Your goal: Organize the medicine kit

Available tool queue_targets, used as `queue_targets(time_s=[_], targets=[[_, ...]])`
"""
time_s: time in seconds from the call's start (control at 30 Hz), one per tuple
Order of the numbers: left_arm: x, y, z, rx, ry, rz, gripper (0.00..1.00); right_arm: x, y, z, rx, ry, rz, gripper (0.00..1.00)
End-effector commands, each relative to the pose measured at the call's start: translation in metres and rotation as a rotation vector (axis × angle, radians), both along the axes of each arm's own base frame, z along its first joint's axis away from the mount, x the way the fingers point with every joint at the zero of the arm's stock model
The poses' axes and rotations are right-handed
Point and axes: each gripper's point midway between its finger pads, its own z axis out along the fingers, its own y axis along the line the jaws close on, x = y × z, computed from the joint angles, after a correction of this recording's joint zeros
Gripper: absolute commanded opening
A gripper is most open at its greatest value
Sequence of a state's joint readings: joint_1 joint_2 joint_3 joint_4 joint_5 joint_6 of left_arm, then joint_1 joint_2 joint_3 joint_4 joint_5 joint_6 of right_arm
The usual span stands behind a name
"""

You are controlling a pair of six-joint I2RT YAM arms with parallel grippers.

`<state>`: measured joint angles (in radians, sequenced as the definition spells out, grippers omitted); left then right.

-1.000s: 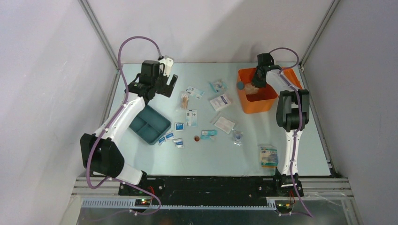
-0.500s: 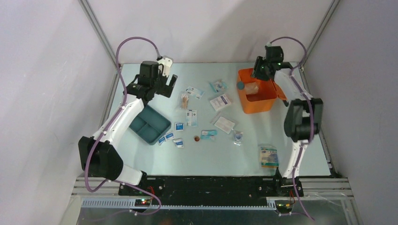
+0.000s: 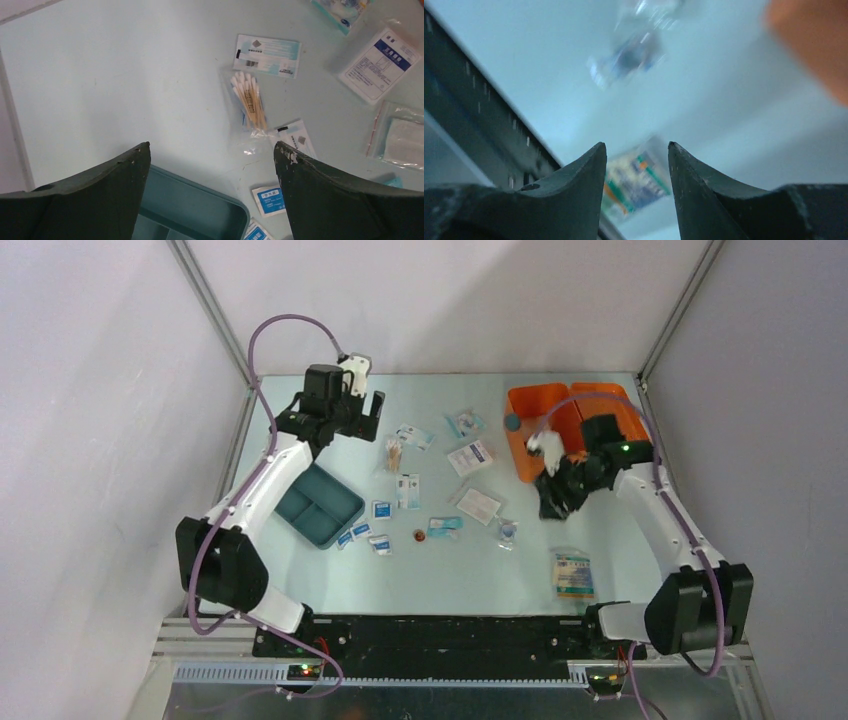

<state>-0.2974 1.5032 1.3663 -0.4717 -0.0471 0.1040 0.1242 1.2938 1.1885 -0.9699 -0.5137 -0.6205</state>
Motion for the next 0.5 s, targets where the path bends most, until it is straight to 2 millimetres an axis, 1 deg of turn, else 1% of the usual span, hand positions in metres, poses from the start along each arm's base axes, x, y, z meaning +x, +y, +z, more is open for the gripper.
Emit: queue_targets(time_s=[0.0,0.03,0.1,0.13,0.2,0.23,0.27,0.3,0.33,0.37,0.4,0.43,0.47], targets=[[0.011,-0.015,0.025,-0.085,-0.058,-0.010,0.97,-0.082,-0.011,-0.054,-0.108,0.215,0.408,0.55],[0.011,-0.015,0.027,-0.090,-0.061,-0.008,0.97,-0.087,-0.016,-0.065,-0.131,0.266,0.431,0.57],[0.009,-0.017,0.028,-0.099,-0.062,-0.019,0.96,-0.088,-0.025,-0.080,-0.173,0.295,0.469,0.59],[0.007,-0.019,0.028,-0.103,-0.059,-0.027,0.97,-0.084,-0.027,-0.085,-0.190,0.274,0.500,0.60],[0.005,-0.018,0.026,-0.096,-0.056,-0.030,0.97,-0.082,-0.032,-0.095,-0.230,0.273,0.557,0.62],[0.003,-0.016,0.027,-0.090,-0.060,-0.032,0.97,-0.082,-0.035,-0.100,-0.255,0.287,0.579,0.66],[0.001,-0.014,0.023,-0.081,-0.055,-0.029,0.97,-0.080,-0.037,-0.103,-0.266,0.281,0.608,0.69],[-0.001,-0.013,0.026,-0.075,-0.065,-0.033,0.97,-0.079,-0.039,-0.107,-0.282,0.286,0.625,0.73],[-0.003,-0.012,0.022,-0.068,-0.058,-0.036,0.97,-0.077,-0.040,-0.109,-0.290,0.283,0.646,0.74],[-0.006,-0.008,0.024,-0.053,-0.068,-0.028,0.97,-0.076,-0.043,-0.114,-0.308,0.292,0.656,0.74],[-0.008,-0.004,0.021,-0.040,-0.066,-0.015,0.97,-0.074,-0.047,-0.117,-0.327,0.298,0.667,0.74],[-0.010,-0.002,0.023,-0.033,-0.073,-0.015,0.97,-0.074,-0.049,-0.122,-0.332,0.317,0.674,0.73],[-0.013,0.000,0.019,-0.026,-0.065,-0.014,0.97,-0.073,-0.052,-0.125,-0.344,0.326,0.681,0.72]])
